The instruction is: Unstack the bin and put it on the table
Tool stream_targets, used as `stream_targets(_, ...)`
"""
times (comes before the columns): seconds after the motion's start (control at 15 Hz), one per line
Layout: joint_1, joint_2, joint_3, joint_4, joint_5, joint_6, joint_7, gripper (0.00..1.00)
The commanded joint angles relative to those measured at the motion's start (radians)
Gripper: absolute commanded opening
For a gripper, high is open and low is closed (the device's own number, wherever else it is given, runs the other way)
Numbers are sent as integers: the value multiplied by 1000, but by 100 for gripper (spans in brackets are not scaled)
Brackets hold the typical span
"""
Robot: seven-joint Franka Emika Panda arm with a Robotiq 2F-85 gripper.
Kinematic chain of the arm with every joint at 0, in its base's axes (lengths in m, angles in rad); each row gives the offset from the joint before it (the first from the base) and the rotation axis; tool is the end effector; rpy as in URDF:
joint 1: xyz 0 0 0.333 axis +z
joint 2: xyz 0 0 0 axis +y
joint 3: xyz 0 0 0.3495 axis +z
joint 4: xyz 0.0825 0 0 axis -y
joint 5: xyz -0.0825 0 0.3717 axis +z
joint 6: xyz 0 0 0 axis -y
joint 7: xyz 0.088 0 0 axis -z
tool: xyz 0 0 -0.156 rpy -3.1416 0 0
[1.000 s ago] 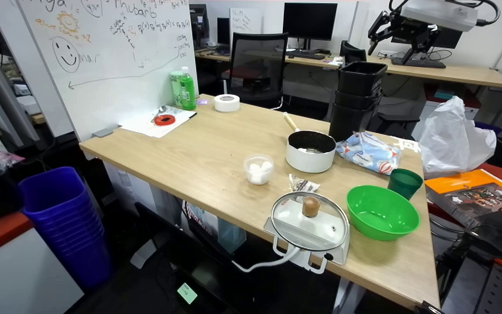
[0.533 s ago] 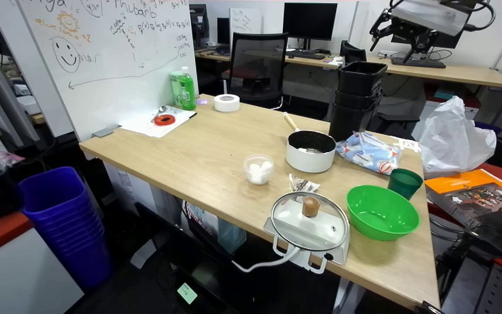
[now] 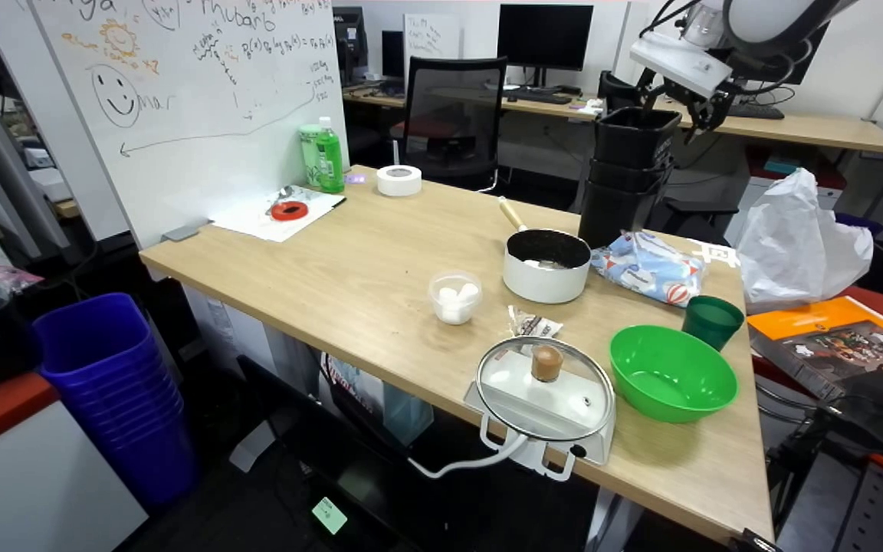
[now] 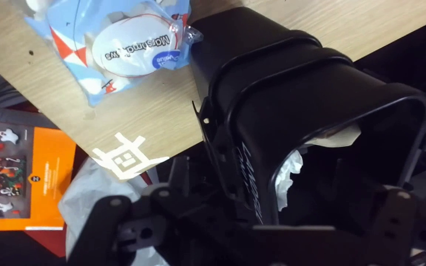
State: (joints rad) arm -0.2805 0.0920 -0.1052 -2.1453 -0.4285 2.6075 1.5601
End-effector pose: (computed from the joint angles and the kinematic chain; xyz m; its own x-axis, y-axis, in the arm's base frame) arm 0.5520 -0.2249 0.3955 -0.0925 -0.9364 0.3386 -0.9557 -0.0119 -0.2940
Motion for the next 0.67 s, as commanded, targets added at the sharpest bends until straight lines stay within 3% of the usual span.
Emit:
stream_targets(0.0,71,89,-70,104,31,-83,126,100)
stream_targets(0.07,82,105,-83,119,43,-91,144,100)
stream_targets(0.2,98,122,-104,142,77,-106,158,73)
stream_targets(0.6,124,125,-131,169,151,-105,166,30)
